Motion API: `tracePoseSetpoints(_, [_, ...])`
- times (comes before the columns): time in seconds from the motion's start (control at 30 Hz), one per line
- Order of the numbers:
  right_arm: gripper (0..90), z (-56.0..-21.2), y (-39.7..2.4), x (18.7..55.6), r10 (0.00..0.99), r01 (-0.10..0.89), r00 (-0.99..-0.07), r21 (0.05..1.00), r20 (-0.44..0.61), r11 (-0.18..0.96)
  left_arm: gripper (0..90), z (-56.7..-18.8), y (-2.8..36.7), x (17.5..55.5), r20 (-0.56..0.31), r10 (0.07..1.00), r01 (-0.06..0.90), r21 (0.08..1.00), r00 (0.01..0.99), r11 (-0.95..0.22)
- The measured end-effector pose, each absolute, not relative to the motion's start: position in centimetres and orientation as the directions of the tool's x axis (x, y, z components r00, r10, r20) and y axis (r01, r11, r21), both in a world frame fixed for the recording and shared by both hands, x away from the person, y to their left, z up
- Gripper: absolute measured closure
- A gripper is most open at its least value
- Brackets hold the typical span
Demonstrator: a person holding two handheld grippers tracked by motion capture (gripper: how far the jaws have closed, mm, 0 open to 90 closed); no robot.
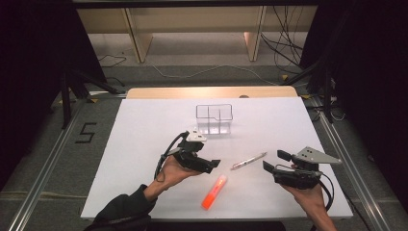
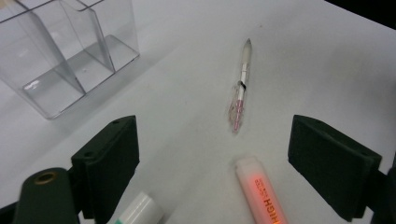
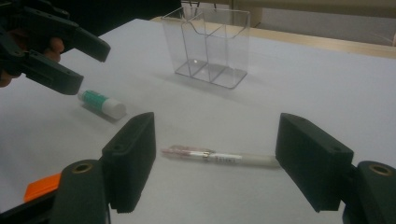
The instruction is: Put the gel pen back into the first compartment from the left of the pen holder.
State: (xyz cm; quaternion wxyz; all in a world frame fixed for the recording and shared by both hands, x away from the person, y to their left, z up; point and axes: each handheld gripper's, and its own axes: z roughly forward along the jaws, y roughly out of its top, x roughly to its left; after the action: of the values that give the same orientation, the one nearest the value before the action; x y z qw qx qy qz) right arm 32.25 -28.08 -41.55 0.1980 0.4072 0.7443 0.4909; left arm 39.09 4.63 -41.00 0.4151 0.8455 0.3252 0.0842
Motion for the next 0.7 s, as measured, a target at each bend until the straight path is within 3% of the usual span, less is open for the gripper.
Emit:
tracePoseSetpoints(0.23, [29.2, -41.5, -28.2, 31.8, 0.801, 0.406, -0.590, 0.894, 0.099, 0.188, 16.8, -41.1, 2.1, 40.1, -0.118, 0.585, 0.471, 0.727, 0.802, -0.499])
tracePoseSetpoints(0.47, [29.2, -41.6, -28.6, 31.8, 0.806, 0.416, -0.582, 0.891, 0.106, 0.183, 18.2, -41.3, -0.9, 41.2, -0.054, 0.541, 0.436, 0.662, 0.839, -0.610])
tracePoseSetpoints(0.7, [29.3, -41.6, -28.6, 31.7, 0.809, 0.415, -0.579, 0.891, 0.103, 0.184, 20.8, -42.2, -3.2, 42.4, -0.073, 0.526, 0.449, 0.627, 0.847, -0.636])
